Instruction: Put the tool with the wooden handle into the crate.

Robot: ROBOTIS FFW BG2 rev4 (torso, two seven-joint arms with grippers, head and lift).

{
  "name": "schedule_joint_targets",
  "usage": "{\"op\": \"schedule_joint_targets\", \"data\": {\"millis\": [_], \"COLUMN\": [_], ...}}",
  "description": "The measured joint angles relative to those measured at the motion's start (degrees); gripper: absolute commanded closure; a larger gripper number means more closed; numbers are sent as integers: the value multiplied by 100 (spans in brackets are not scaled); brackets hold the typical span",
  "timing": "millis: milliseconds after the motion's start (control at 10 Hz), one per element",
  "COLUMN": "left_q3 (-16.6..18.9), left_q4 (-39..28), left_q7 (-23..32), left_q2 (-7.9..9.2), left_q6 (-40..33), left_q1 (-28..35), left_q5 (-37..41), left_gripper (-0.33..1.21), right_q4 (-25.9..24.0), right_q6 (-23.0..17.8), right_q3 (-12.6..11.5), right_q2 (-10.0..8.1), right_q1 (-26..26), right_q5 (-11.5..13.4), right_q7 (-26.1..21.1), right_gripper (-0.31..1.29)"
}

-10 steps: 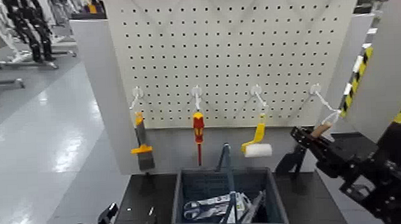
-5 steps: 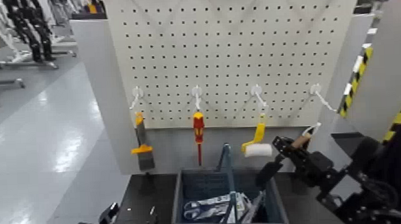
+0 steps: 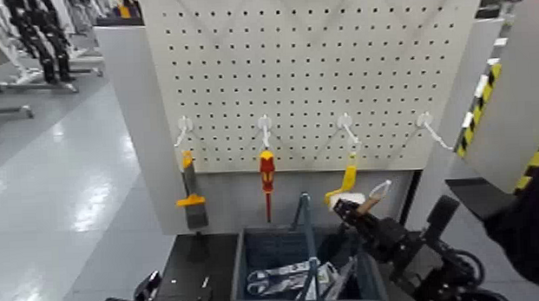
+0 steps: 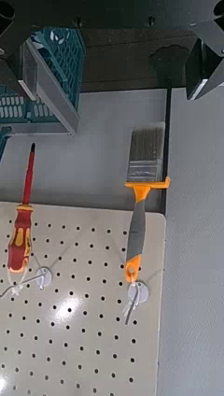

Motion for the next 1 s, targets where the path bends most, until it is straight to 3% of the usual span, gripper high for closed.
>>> {"op": "schedule_joint_targets", "data": {"millis": [100, 200, 300, 800, 1000], "left_q3": [0, 2, 6, 19, 26], "left_q4": [0, 0, 0, -9, -9], "left_q7": [0, 0, 0, -18, -18], "left_q2": [0, 0, 0, 0, 8], "left_q6": [0, 0, -4, -18, -26], "left_q1": [0, 2, 9, 27, 34], "left_q5": [0, 0, 0, 11, 23], "left_gripper": [11, 11, 11, 11, 11], "right_q4": [85, 104, 77, -252, -475], "right_q6": [91, 213, 274, 293, 286], "right_q3": [85, 148, 169, -56, -149], "right_q2": [0, -3, -10, 1, 53], "right_q1": [-53, -82, -85, 39, 153], "right_q5": [-6, -11, -15, 98, 275], "right_q7": [-74, -142, -142, -121, -224], "right_gripper": [88, 44, 12, 14, 14]}}
